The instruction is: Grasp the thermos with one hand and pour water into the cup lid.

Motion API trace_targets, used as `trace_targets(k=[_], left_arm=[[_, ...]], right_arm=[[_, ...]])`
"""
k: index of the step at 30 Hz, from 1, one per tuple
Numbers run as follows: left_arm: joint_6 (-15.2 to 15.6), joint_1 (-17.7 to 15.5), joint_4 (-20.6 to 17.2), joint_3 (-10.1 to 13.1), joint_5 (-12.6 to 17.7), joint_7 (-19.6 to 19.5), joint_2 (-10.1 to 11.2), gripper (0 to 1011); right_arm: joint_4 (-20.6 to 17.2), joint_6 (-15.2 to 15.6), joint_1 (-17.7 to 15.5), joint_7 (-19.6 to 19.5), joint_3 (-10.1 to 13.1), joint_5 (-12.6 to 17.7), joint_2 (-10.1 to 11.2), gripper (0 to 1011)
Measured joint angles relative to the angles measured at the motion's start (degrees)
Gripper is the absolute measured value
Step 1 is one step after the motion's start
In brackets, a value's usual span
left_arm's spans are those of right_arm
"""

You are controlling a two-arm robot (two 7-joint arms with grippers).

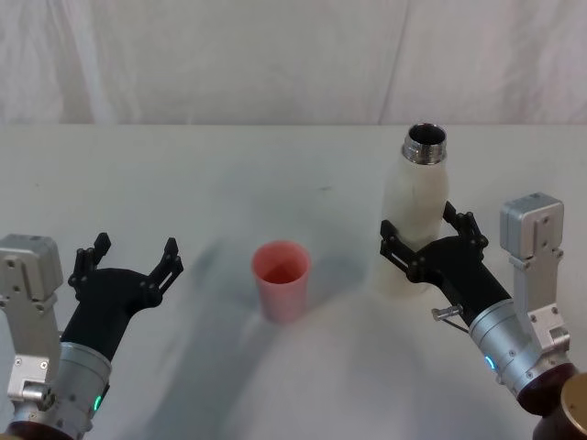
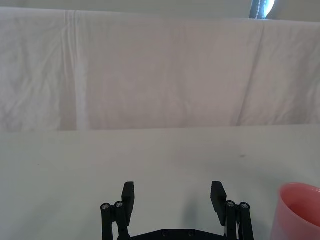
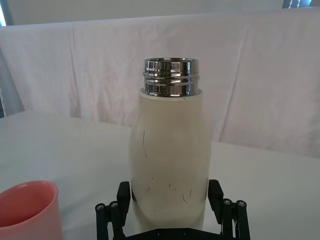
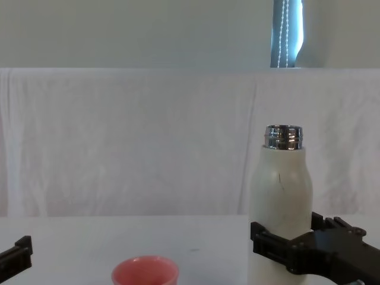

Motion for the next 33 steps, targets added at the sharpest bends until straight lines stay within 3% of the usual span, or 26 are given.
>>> trace_targets(k=[26, 33], left_arm=[[0.0, 0.0, 0.0, 0.0, 0.0, 0.0, 0.0, 1001], [0.0, 0.0, 0.0, 0.0, 0.0, 0.0, 0.0, 1001]], right_arm=[[4.1, -0.5, 3.2, 0.4, -0.7, 1.3, -1.2, 1000], [4.3, -0.2, 3.4, -0.1, -0.8, 1.2, -1.4, 959]])
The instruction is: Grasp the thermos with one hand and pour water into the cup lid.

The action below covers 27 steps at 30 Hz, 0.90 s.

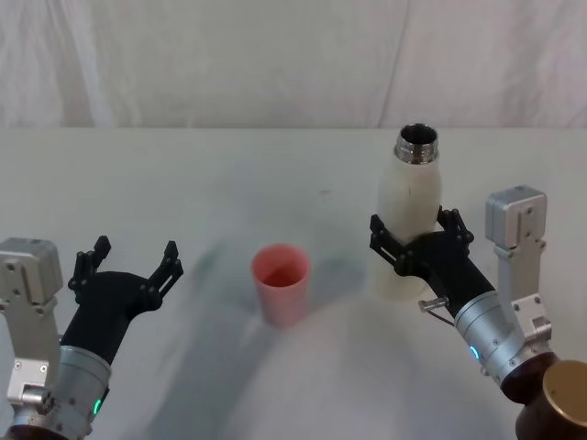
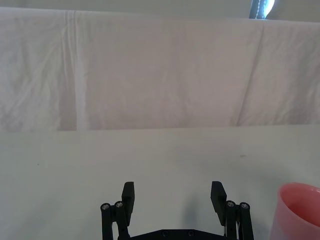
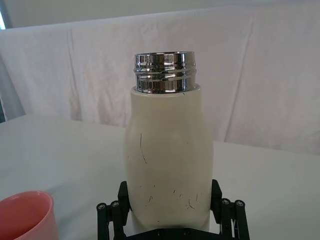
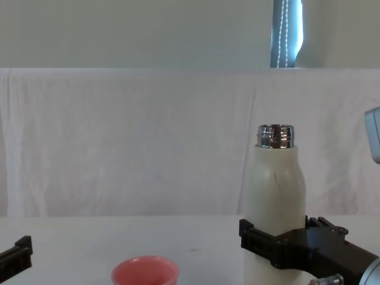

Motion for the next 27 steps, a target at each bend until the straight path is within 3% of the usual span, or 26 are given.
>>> trace_targets(k=[7, 27], left_arm=[[0.0, 0.0, 0.0, 0.0, 0.0, 0.0, 0.0, 1001], [0.0, 0.0, 0.0, 0.0, 0.0, 0.0, 0.0, 1001]], right_arm=[[-0.2, 0.2, -0.1, -0.7, 0.0, -0.5, -0.2, 959], [-5.8, 1.2, -0.6, -0.4, -0.3, -3.2, 1.6, 958]])
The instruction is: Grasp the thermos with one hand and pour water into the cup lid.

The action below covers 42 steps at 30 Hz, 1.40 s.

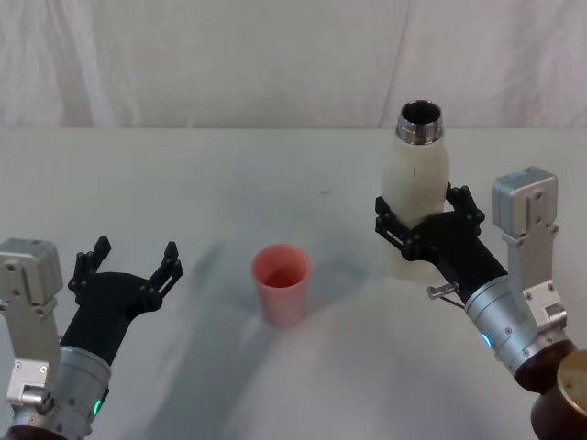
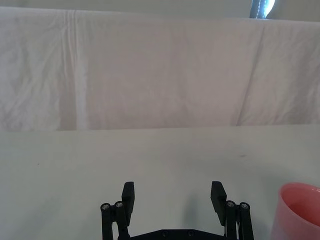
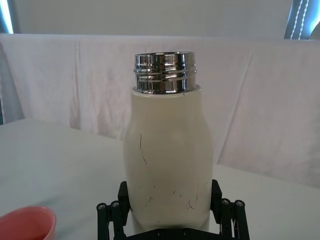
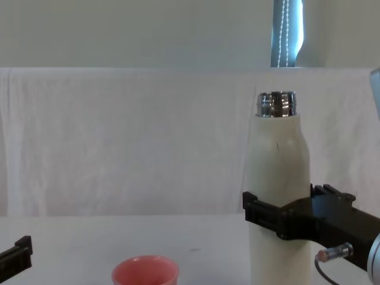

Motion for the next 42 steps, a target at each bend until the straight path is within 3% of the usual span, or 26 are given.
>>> trace_targets(k=[22, 31, 42], left_arm=[[0.0, 0.0, 0.0, 0.0, 0.0, 0.0, 0.0, 1001], [0.0, 0.0, 0.0, 0.0, 0.0, 0.0, 0.0, 1001], [0.0, 0.0, 0.0, 0.0, 0.0, 0.0, 0.0, 1001]], right_arm=[[-1.2, 1.0, 0.7, 0.1, -1.2, -3.3, 0.8, 959], [-1.2, 0.9, 1.1, -2.1, -2.9, -9.7, 1.4, 959], [-0.4, 0.3, 1.9, -5.0, -5.4, -20.8, 2.2, 959]])
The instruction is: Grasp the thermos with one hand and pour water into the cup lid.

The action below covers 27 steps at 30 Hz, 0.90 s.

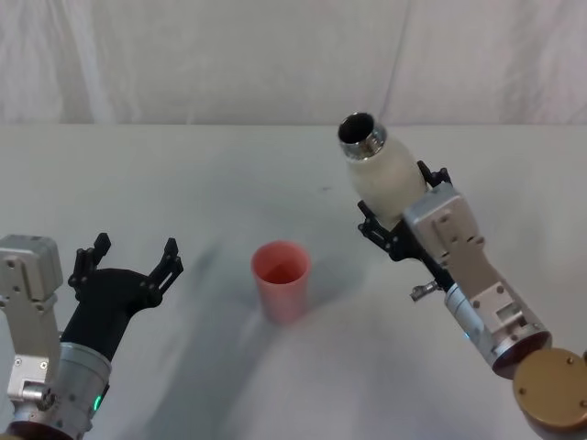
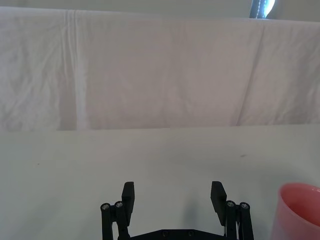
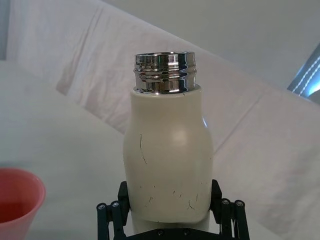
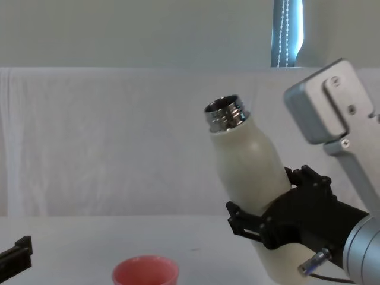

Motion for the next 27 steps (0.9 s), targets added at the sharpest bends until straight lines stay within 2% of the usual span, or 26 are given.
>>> trace_targets(k=[9, 21, 27], left_arm=[[0.0, 0.0, 0.0, 0.0, 0.0, 0.0, 0.0, 1001], [0.0, 0.0, 0.0, 0.0, 0.0, 0.0, 0.0, 1001], [0.0, 0.0, 0.0, 0.0, 0.0, 0.0, 0.0, 1001]], right_arm=[[0.5, 0.1, 0.5, -0.9, -1.6, -7.2, 0.9, 959], [-0.9, 3.1, 1.8, 2.9, -3.1, -11.9, 3.1, 959], [-1.5, 3.8, 2.3, 3.0, -3.9, -14.4, 4.0, 959]])
